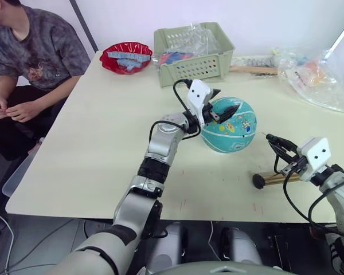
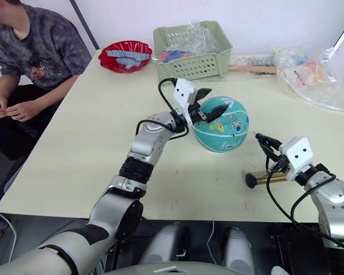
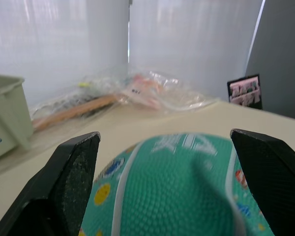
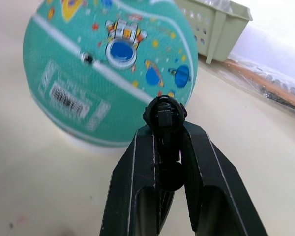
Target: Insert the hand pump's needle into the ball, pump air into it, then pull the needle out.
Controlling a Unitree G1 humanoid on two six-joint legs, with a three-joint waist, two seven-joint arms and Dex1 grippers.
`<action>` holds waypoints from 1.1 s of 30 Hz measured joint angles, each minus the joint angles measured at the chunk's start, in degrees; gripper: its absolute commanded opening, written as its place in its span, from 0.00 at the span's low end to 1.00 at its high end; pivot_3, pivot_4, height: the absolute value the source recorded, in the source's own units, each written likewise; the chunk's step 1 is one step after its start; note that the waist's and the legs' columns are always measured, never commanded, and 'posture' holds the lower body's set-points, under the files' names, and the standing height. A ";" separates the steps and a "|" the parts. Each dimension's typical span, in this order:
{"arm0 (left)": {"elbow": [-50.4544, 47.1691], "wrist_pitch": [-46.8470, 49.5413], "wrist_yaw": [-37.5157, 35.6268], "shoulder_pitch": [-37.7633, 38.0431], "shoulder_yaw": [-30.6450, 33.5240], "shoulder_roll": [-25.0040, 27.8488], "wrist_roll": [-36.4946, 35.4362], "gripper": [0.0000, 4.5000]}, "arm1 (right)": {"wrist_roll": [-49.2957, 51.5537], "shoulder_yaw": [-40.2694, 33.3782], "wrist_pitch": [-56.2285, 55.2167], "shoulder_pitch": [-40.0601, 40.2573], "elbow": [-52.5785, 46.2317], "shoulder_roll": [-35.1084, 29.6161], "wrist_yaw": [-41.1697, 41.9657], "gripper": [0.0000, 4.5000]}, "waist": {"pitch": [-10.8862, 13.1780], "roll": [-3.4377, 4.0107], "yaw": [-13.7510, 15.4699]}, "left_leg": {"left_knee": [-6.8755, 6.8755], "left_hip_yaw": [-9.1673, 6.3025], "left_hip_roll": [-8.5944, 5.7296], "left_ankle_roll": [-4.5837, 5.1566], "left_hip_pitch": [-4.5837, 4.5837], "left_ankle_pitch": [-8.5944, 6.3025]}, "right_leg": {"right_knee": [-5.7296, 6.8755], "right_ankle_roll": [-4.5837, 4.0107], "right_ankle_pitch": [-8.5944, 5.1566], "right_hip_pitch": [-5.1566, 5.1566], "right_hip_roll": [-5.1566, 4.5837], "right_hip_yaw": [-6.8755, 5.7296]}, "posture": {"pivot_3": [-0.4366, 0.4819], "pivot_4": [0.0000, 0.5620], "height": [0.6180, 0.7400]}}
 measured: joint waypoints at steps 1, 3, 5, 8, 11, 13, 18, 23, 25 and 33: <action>-2.69 1.10 -2.34 -0.05 -0.11 1.20 -1.36 1.00 | -1.41 0.79 -2.29 0.28 0.93 -0.98 0.68 0.02 | 0.10 -0.01 -0.10 | 0.00 0.00 0.01 -0.01 0.01 0.00 | 0.02 0.00 0.00 0.00 0.00 0.01 | 0.48 0.27 1.00; -6.51 2.34 -5.32 -0.18 0.04 3.64 -3.17 1.00 | -2.87 1.43 -4.86 0.64 1.86 -1.43 1.45 0.02 | 0.15 -0.01 -0.26 | 0.00 0.02 0.05 -0.02 0.04 0.01 | 0.03 0.00 0.00 0.00 0.03 0.03 | 0.48 0.27 1.00; -11.31 4.96 -9.36 0.00 0.56 7.07 -6.34 1.00 | -4.19 1.78 -7.69 0.78 3.35 -1.69 2.02 0.02 | 0.17 0.02 -0.25 | 0.00 0.03 0.07 -0.09 0.06 0.05 | 0.05 0.00 0.00 0.01 0.04 0.05 | 0.48 0.27 1.00; -16.05 9.04 -14.56 2.40 0.64 11.96 -10.05 1.00 | -5.24 2.28 -10.29 0.91 4.49 -2.15 2.55 0.02 | 0.17 0.04 -0.31 | 0.00 0.04 0.08 -0.15 0.11 0.09 | 0.08 0.00 0.00 0.02 0.05 0.09 | 0.48 0.27 1.00; -19.79 12.39 -21.99 7.54 0.64 20.49 -13.01 1.00 | -5.65 3.14 -12.31 0.92 6.02 -2.67 2.89 0.02 | 0.21 0.09 -0.85 | 0.00 0.03 0.15 -0.23 0.14 0.13 | 0.11 -0.01 0.00 0.01 0.14 0.10 | 0.48 0.27 1.00; -19.94 12.62 -25.53 10.61 1.33 25.07 -13.25 1.00 | -5.91 3.24 -13.41 0.98 7.20 -2.85 3.15 0.02 | 0.24 0.10 -0.92 | 0.00 0.00 0.16 -0.30 0.13 0.17 | 0.12 -0.01 0.00 0.02 0.17 0.09 | 0.48 0.27 1.00; -21.02 10.69 -34.33 18.35 4.86 34.93 -15.16 1.00 | -6.67 3.84 -16.00 0.88 9.63 -3.13 3.65 0.02 | 0.28 0.11 -1.19 | 0.00 0.00 0.18 -0.33 0.15 0.18 | 0.10 -0.02 0.00 0.02 0.20 0.17 | 0.48 0.27 1.00; -23.33 7.45 -40.92 26.61 6.75 39.57 -16.91 1.00 | -7.07 4.32 -17.96 0.95 11.59 -3.37 4.28 0.02 | 0.28 0.12 -1.22 | 0.00 0.01 0.16 -0.33 0.16 0.18 | 0.11 -0.03 0.00 0.02 0.20 0.26 | 0.48 0.27 1.00; -24.06 7.05 -42.08 28.71 7.72 40.58 -17.56 1.00 | -7.16 4.41 -18.25 0.73 12.16 -3.73 4.46 0.02 | 0.28 0.12 -1.22 | 0.00 0.01 0.17 -0.33 0.17 0.18 | 0.14 -0.03 0.00 0.02 0.20 0.25 | 0.48 0.27 1.00; -25.85 6.35 -41.54 30.48 9.07 40.60 -19.52 1.00 | -7.27 5.46 -17.91 0.15 13.10 -4.35 5.07 0.40 | 0.28 0.13 -1.24 | 0.00 0.02 0.17 -0.33 0.19 0.19 | 0.19 -0.05 0.02 0.02 0.21 0.27 | 0.48 0.27 1.00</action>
